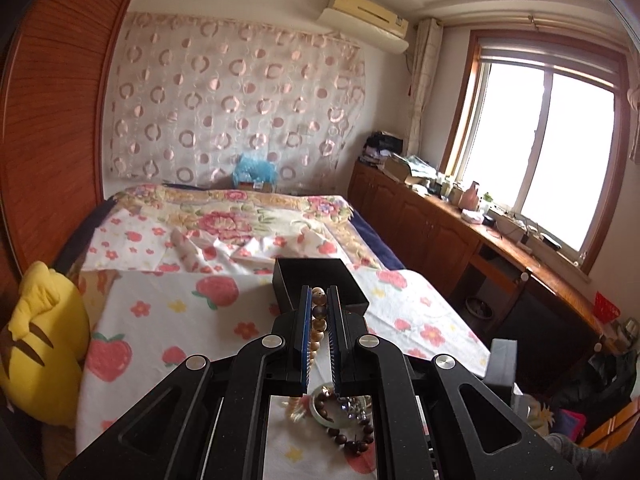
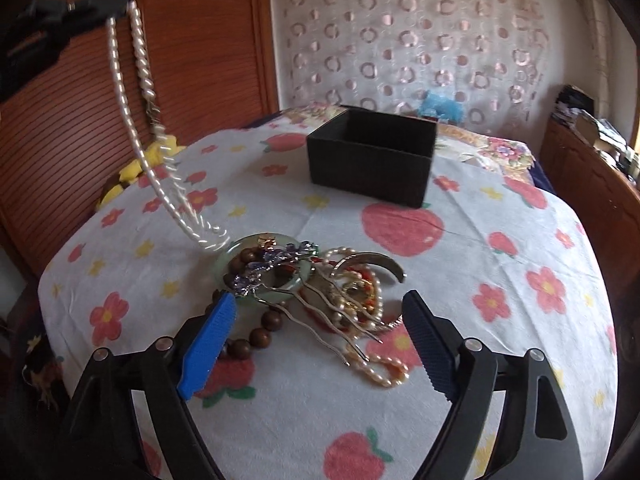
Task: Organize jewelry
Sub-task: 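Grasp the pearl necklace with the left tool and lift it, then lower the right tool onto a silver ring while the left tool holds the pearl necklace up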
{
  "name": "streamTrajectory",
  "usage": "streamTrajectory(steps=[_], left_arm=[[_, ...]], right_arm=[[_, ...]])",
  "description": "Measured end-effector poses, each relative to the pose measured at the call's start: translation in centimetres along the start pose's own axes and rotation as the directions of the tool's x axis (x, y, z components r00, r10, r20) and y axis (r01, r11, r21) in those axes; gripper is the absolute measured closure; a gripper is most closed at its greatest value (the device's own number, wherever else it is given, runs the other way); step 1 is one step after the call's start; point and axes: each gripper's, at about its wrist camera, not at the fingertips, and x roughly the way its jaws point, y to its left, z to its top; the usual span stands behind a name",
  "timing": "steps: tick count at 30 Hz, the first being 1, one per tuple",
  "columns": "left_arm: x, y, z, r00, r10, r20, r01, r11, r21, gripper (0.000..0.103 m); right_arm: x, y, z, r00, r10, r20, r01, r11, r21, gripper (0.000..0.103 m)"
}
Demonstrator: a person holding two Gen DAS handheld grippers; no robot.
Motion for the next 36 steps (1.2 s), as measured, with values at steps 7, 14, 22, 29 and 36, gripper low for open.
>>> streamTrajectory(steps=[7, 14, 22, 29, 36], left_arm=[[-0.7, 1.3, 0.6, 0.999, 0.027, 0.02, -0.027, 1.0, -0.01, 0.097], [-0.6, 2.2, 0.4, 0.999, 0.038, 0.018, -0.037, 0.999, -0.027, 0.097], [-0.5, 2.8, 0.1, 0.999, 0.037, 0.009, -0.037, 0.999, -0.03, 0.096], [-0.1, 3.2, -0.4, 0.999, 0.033, -0.004, -0.033, 0.999, -0.039, 0.096], [0.4, 2.7, -0.9, 0.999, 0.03, -0.017, -0.03, 0.999, -0.037, 0.096]], right_arm=[[0.1, -2.2, 1.1, 1.0, -0.015, -0.006, 0.015, 0.999, 0.042, 0.02], [1.5, -5.5, 2.8, 0.998, -0.051, -0.04, 0.053, 0.998, 0.045, 0.04], [4.7, -7.1, 3.6, 0.989, -0.006, -0.148, 0.007, 1.0, 0.004, 0.06], [5.5, -6.6, 3.6, 0.976, 0.066, -0.206, -0.076, 0.996, -0.041, 0.072], [6.0, -6.1, 3.8, 0.97, 0.09, -0.224, -0.109, 0.991, -0.074, 0.093]])
